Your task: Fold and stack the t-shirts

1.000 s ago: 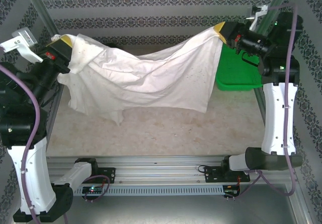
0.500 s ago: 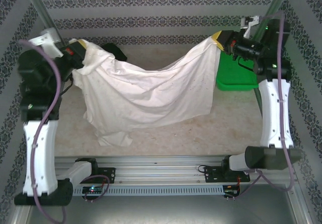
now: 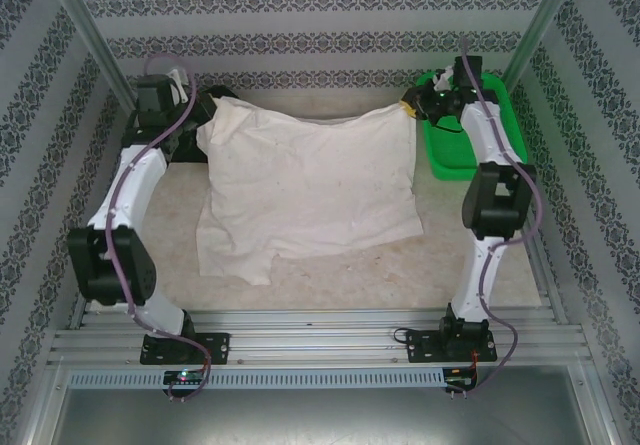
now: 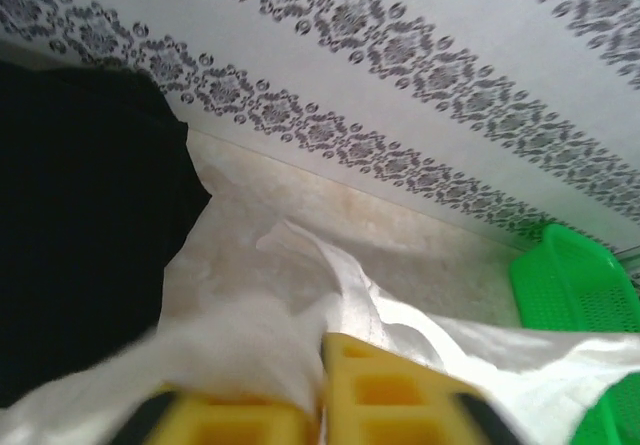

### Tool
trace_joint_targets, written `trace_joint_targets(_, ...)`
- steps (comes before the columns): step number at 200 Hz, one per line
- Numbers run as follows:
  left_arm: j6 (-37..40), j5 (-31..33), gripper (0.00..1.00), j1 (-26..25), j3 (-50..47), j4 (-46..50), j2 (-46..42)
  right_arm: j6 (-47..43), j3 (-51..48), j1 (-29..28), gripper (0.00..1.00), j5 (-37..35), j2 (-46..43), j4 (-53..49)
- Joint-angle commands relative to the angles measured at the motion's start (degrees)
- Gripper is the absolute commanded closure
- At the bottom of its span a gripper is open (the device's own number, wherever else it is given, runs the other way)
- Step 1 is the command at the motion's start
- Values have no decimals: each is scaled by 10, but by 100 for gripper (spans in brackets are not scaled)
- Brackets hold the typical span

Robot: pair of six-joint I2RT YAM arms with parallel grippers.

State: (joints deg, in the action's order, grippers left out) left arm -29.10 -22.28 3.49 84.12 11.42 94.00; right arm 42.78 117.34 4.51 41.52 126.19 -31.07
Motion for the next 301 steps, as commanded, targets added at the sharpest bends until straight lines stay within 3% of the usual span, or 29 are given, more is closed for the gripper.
trace_joint_targets(1, -13, -16, 40, 0, 60, -46, 14, -13, 92, -11, 44, -15, 29, 1)
trace_joint_targets(17, -24, 0, 24, -6, 55, -23, -26, -51, 96, -22, 38, -16, 4, -26)
trace_joint_targets(39, -79, -6, 3, -8, -15, 48, -129, -146, 28, -40, 33, -60, -93, -158)
trace_joint_targets(58, -104, -7, 3, -21, -97, 159, -231, -182, -125, -56, 30, -103, -218, -200)
trace_joint_targets(84, -148, -1, 7, -29, -209, 329, -356, -162, -333, -74, 30, -104, -365, -218)
trace_joint_targets(124, -181, 11, 16, -31, -324, 477, -432, -115, -557, -99, 30, -103, -465, -209)
trace_joint_targets(167, -177, 31, 23, -32, -396, 428, -382, -117, -627, -101, 32, -160, -443, -187)
trace_joint_targets(198, -200, -1, 28, -33, -472, 351, -342, -114, -648, -94, 35, -210, -409, -171)
trace_joint_targets(244, -233, 27, 34, -33, -530, 272, -325, -99, -647, -80, 38, -227, -364, -119)
trace_joint_targets(281, -258, 78, 39, -33, -557, 153, -298, -94, -637, -51, 42, -233, -321, -71)
trace_joint_targets(301, -265, 81, 47, -32, -556, 84, -256, -98, -616, -45, 44, -237, -291, -59)
